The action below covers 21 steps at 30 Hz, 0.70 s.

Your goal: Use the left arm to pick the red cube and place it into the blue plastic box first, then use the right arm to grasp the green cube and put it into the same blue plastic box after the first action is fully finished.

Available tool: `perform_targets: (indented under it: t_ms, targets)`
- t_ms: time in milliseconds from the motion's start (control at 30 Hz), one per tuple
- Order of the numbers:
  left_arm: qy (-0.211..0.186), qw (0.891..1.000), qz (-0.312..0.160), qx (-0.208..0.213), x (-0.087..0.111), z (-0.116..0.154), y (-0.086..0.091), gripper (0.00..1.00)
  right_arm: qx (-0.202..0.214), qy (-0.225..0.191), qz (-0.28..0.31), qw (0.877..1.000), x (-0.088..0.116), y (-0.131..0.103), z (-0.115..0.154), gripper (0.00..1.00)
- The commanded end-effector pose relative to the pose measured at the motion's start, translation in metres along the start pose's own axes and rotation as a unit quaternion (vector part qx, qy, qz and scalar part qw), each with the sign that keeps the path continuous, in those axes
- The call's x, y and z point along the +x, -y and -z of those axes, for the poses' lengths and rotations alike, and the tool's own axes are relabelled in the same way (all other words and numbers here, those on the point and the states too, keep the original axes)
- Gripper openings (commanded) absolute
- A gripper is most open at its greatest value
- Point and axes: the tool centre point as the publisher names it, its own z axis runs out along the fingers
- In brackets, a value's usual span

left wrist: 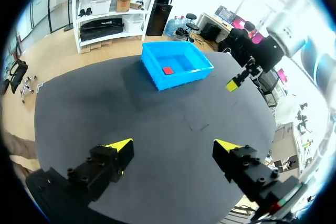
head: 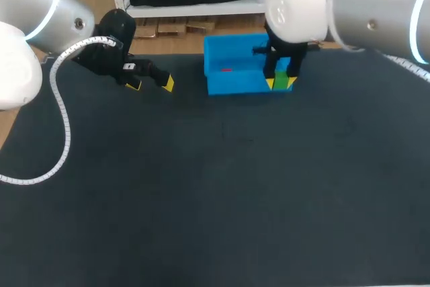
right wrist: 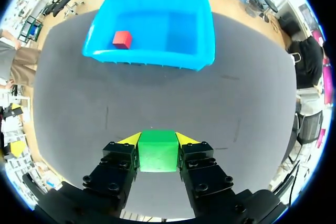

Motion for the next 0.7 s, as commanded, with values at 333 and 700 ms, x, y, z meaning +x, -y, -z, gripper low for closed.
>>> perform_targets:
  t_ms: [333, 700]
  targets:
    - [0.000, 1.000, 0.000, 0.001, 0.000, 0.000, 0.000, 1.00, -0.017, 0.082, 0.024, 0.996, -0.002, 0.003, 0.033, 0.00]
    - [0.000, 1.000, 0.000, 0.001, 0.000, 0.000, 0.000, 1.00, -0.018, 0.098, 0.047, 0.994, -0.021, 0.001, 0.050, 0.00]
